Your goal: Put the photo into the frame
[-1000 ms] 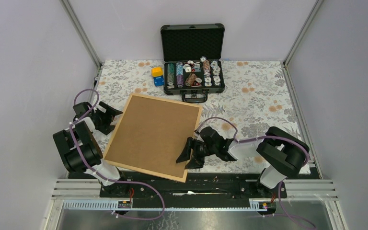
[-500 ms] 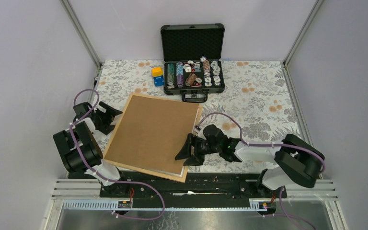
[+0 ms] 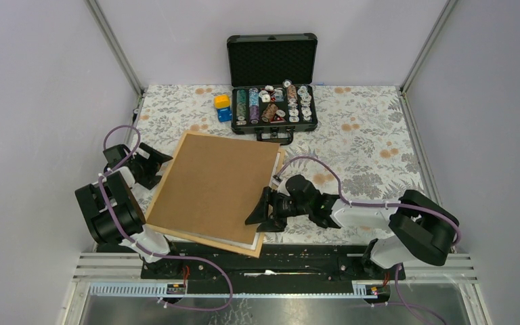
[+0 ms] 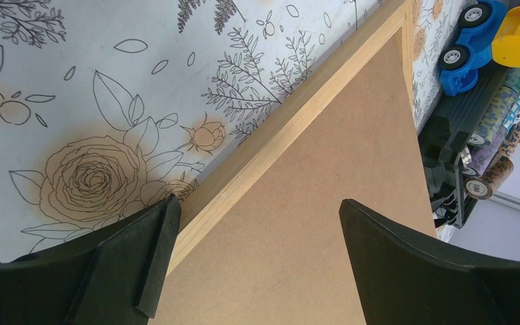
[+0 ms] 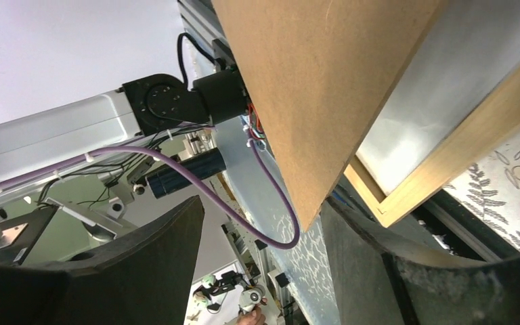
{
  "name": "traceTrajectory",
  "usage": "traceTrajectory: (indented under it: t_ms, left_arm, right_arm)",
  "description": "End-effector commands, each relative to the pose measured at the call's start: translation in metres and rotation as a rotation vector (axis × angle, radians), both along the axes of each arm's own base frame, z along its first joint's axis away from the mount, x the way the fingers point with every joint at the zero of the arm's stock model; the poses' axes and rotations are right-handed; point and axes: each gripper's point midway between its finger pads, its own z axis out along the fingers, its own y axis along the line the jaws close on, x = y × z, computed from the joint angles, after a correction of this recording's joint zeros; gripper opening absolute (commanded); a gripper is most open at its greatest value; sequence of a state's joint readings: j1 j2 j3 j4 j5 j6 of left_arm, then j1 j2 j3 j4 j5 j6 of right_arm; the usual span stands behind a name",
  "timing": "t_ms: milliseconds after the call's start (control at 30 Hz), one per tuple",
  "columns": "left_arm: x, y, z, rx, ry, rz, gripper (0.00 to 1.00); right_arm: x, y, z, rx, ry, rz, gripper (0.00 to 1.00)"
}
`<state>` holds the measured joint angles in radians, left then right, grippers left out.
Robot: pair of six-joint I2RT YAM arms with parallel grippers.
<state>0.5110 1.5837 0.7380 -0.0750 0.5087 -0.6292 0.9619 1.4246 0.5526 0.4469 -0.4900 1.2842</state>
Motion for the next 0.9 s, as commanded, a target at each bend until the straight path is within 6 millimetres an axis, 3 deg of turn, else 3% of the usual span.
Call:
traceTrajectory:
  t_ms: [0, 433, 700, 867]
  left_arm:
    - [-0.074, -0.041, -0.056, -0.149, 0.341, -0.011, 0.98]
    - [-0.074, -0.042, -0.057, -0.155, 0.34, -0.014, 0.99]
    - [-0.075, -0.043, -0.058, -0.163, 0.342, -0.016, 0.99]
    - [-0.075, -0.044, -0.058, -0.166, 0.344, -0.018, 0.99]
  right_arm:
    - [0.056, 0.021, 0.039, 0.108, -0.244, -0.156, 0.71]
    - [0.076, 0.038, 0.096, 0.098, -0.415, -0.119, 0.71]
    - [0.08, 0.046, 0.092, 0.084, -0.398, -0.112, 0.71]
    - [0.085, 0.033, 0.066, -0.014, -0.4, -0.129, 0.71]
